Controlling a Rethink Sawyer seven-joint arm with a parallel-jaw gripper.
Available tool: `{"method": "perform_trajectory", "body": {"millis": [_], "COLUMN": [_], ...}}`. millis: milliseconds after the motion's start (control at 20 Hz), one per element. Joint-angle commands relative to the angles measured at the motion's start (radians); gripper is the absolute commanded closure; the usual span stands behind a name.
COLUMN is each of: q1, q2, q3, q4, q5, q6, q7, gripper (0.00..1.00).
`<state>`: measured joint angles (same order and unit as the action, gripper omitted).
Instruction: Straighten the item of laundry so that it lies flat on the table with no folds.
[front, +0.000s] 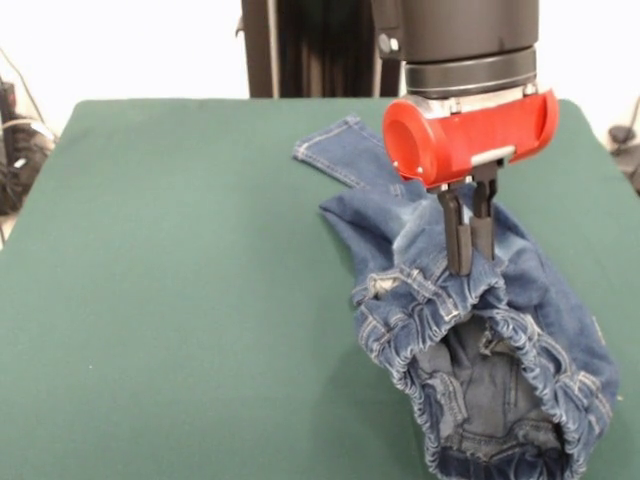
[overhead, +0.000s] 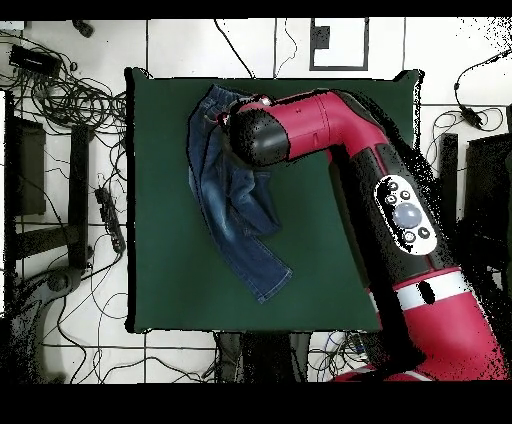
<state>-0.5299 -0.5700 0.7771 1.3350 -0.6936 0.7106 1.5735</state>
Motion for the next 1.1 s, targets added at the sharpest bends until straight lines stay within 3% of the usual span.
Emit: {"method": "perform_trajectory", "body": {"millis": [50, 150, 200, 850, 1100], "q1": [0.067, 0.068, 0.069, 0.094, 0.089], "q2": [0.0, 0.0, 0.0, 0.003, -0.064], "q3": [-0.047, -0.049, -0.049, -0.078, -0.131], "q4": [-0.008, -0.009, -0.009, -0.034, 0.026], "q5": [-0.011, -0.008, -0.006, -0.006, -0.02], "q6": [0.053, 0.054, 0.056, 0.088, 0.109], "q7": [-0.042, -0.042, -0.042, -0.027, -0.021], "gripper": [1.0, 1.0, 0.0, 0.0, 0.0]}}
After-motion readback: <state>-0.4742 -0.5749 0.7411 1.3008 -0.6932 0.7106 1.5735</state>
